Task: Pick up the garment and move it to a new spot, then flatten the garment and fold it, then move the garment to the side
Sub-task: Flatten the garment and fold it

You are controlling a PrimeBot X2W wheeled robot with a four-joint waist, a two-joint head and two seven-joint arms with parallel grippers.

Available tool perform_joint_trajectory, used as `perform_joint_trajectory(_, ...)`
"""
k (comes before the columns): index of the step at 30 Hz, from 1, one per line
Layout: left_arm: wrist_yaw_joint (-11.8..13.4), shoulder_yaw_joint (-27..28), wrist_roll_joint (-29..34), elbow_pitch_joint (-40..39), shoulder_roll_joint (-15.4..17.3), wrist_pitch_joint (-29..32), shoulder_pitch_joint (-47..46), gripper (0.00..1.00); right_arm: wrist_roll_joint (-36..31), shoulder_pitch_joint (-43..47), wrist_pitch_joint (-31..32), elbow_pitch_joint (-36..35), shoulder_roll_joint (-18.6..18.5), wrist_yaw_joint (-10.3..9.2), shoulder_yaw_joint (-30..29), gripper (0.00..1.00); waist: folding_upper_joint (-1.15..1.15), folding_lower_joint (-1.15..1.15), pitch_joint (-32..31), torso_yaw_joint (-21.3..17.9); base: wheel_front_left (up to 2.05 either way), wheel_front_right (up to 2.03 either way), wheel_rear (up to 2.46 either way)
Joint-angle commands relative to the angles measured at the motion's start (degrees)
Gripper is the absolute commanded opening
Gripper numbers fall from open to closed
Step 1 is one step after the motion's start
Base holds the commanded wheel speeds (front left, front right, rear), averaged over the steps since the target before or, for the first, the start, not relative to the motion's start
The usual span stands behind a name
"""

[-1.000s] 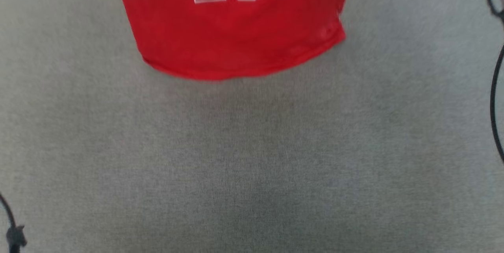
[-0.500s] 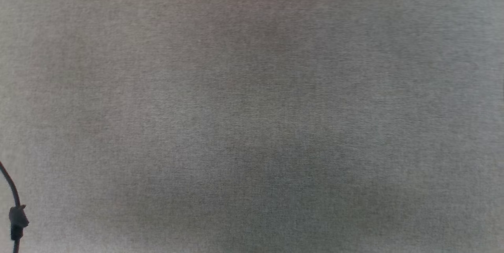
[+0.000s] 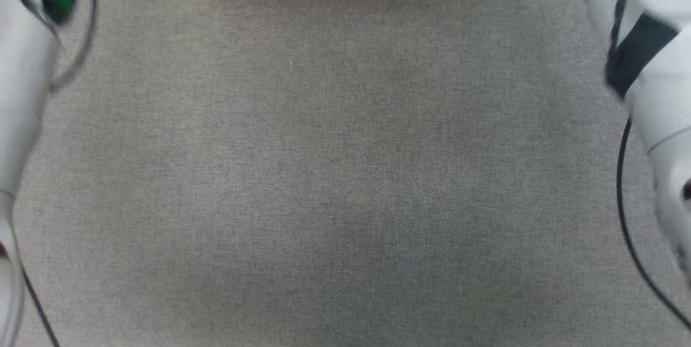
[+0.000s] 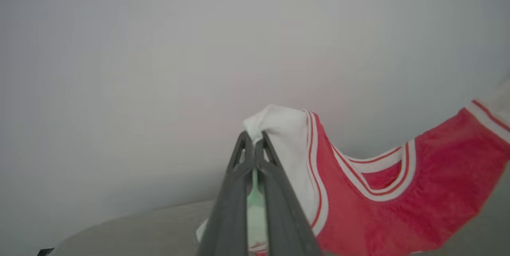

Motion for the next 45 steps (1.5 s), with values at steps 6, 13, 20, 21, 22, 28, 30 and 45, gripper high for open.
perform_joint_trajectory(6,-0.04,-4.14,-9.88,-1.9,1.6,12.88,9.04,0.0,11.56,10.2,6.87,-4.77,-0.96,-0.04,7.12,0.0,0.0,0.0,-3.43,0.39,0.0,0.0,0.0)
perform_joint_trajectory(13,0.03,-7.48,-17.11,-9.51,5.58,21.33,19.36,0.0,24.17,24.47,17.62,-21.62,-9.99,-0.04,15.69,0.0,0.0,0.0,-6.92,0.3,0.0,0.0,0.0)
perform_joint_trajectory(20,0.41,-8.72,-19.41,-18.47,11.0,23.49,28.4,0.0,29.67,37.62,24.74,-41.05,-22.52,-0.05,18.17,0.0,0.0,0.0,-8.9,0.14,0.0,0.0,0.0)
perform_joint_trajectory(21,0.74,-8.73,-20.15,-20.38,11.97,23.36,30.24,0.0,30.05,40.08,25.82,-43.94,-24.15,-0.04,17.95,0.0,0.0,0.0,-9.21,0.09,0.0,0.0,0.0)
perform_joint_trajectory(22,1.45,-8.84,-19.84,-22.2,13.16,23.14,31.83,0.0,30.67,42.4,26.98,-46.54,-25.59,-0.04,17.19,0.0,0.0,0.0,-9.34,0.04,0.0,0.0,0.0)
perform_joint_trajectory(28,8.4,-9.25,-21.13,-32.54,19.98,22.49,41.72,0.0,30.51,56.34,33.77,-58.89,-31.23,-0.05,10.94,0.0,0.0,0.0,-10.87,-0.35,0.0,0.0,0.0)
perform_joint_trajectory(30,11.13,-9.32,-21.72,-35.87,21.97,22.11,44.91,0.0,29.98,60.76,36.08,-62.06,-31.95,-0.04,8.97,0.0,0.0,0.0,-11.32,-0.47,0.0,0.0,0.0)
perform_joint_trajectory(45,23.9,-10.21,-28.29,-49.75,29.18,22.22,61.27,0.0,30.74,82.48,53.7,-75.97,-35.73,-0.05,3.13,0.0,0.0,0.0,-12.61,-0.99,0.0,0.0,0.0)
